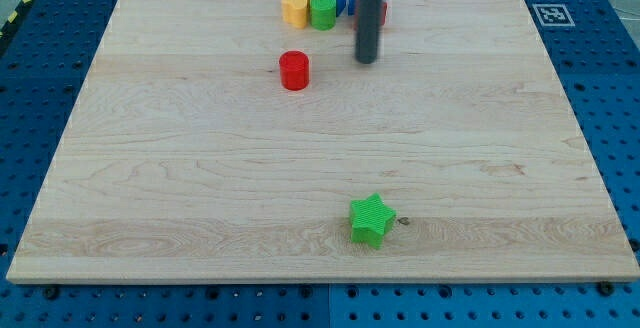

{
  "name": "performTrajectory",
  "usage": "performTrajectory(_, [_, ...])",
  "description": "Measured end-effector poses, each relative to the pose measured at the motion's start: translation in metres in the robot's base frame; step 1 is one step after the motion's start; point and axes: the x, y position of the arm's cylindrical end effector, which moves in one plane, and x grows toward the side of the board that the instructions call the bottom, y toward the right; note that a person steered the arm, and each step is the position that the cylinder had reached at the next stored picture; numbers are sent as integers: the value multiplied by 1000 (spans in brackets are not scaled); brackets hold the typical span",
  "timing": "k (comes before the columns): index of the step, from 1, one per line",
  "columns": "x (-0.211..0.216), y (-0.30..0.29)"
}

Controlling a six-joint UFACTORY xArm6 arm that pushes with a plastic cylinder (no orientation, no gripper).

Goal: Move the yellow hexagon to the top left of the board

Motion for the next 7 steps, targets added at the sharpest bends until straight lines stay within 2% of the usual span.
performTrajectory(1, [-24,52])
performTrajectory(2, [-60,72])
performTrajectory(3, [-111,64])
performTrajectory(4, [-141,33])
performTrajectory(5, [-142,4])
performTrajectory(7, [-142,-116])
